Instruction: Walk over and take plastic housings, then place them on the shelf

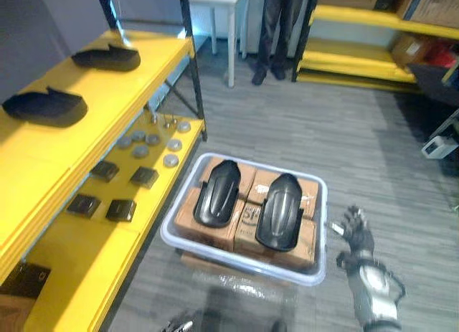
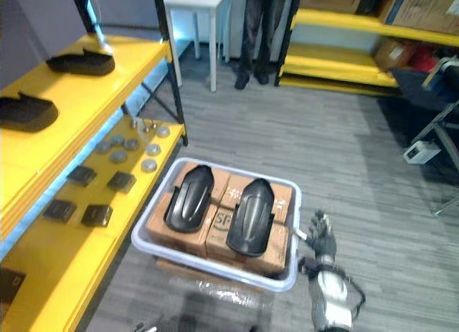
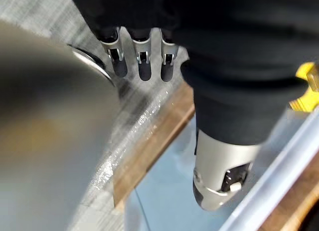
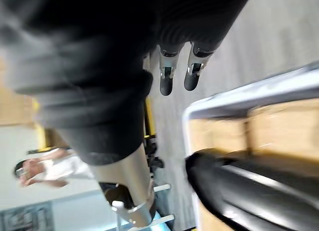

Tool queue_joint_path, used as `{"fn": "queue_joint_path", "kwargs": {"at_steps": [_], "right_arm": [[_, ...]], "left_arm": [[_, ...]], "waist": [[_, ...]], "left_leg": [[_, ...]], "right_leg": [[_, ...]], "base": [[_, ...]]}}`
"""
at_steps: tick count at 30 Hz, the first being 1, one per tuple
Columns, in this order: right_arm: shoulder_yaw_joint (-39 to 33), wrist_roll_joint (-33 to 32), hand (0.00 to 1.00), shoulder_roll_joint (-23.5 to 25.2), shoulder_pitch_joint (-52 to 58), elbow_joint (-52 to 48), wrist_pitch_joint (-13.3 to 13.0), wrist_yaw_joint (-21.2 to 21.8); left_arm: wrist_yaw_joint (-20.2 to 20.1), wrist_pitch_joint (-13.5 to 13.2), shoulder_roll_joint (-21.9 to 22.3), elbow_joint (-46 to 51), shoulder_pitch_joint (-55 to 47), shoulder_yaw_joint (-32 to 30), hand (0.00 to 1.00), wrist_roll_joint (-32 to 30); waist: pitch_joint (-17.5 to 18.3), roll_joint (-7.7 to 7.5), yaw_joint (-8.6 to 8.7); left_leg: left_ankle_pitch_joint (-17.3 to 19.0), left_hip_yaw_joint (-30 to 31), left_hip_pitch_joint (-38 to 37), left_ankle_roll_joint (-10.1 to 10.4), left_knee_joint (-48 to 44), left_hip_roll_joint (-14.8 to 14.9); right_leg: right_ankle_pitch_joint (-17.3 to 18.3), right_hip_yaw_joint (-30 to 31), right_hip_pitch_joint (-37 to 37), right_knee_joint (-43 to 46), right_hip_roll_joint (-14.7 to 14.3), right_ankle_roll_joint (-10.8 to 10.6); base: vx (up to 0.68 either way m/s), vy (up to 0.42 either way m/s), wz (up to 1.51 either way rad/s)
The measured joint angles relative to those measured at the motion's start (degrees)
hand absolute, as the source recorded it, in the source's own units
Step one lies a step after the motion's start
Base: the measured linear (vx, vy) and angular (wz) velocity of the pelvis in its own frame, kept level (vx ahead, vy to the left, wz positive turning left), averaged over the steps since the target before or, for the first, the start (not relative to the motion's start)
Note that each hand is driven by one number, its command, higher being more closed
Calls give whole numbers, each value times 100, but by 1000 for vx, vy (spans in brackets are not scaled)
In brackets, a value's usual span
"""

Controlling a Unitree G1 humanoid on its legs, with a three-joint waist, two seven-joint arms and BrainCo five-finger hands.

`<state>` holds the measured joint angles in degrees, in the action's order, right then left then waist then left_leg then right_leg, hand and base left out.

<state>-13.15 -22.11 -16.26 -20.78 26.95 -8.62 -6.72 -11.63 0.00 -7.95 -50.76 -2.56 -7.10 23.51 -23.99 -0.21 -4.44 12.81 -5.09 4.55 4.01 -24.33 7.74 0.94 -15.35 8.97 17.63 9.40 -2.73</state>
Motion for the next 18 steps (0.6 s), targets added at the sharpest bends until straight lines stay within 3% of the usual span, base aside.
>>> {"fn": "queue_joint_path", "kwargs": {"at_steps": [3, 8, 10, 13, 17, 18], "right_arm": [[38, -42, 0, -443, -818, 674, 264, -397], [297, -39, 0, -940, -1622, 1862, 735, -896], [352, -42, 0, -1093, -1908, 2322, 1093, -1092], [448, -57, 0, -1169, -2068, 2629, 1488, -1253], [663, -53, 0, -1307, -2226, 3020, 1882, -1110], [665, -46, 100, -1375, -2283, 3057, 1988, -1055]], "left_arm": [[-9, -55, -123, -23, 91, 202, 0, 66], [-5, -169, -137, -523, 222, 364, 0, 222], [-4, -217, -120, -666, 245, 446, 0, 240], [1, -257, -81, -855, 291, 561, 0, 355], [-25, -285, -47, -899, 359, 639, 0, 482], [-70, -328, -19, -939, 418, 636, 0, 585]], "waist": [[-98, 10, -22], [-185, 120, -246], [-220, 180, -292], [-258, 249, -359], [-310, 356, -358], [-332, 401, -363]], "left_leg": [[380, 136, 666, -55, -463, -42], [402, 307, 1367, -129, -936, -208], [359, 472, 1697, -179, -1108, -277], [348, 548, 1983, -175, -1299, -300], [338, 589, 2319, -194, -1488, -356], [342, 606, 2526, -199, -1623, -368]], "right_leg": [[156, -111, 646, 641, 194, -26], [186, -155, 1218, 1025, 453, -59], [185, -274, 1405, 1151, 549, -58], [190, -315, 1606, 1295, 600, -48], [189, -317, 1914, 1508, 693, -51], [203, -315, 2090, 1627, 728, -43]], "base": [[-258, 16, 30], [-192, 32, 23], [-146, 8, 36], [-80, 1, 18], [-49, 3, 8], [-49, 4, 8]]}}
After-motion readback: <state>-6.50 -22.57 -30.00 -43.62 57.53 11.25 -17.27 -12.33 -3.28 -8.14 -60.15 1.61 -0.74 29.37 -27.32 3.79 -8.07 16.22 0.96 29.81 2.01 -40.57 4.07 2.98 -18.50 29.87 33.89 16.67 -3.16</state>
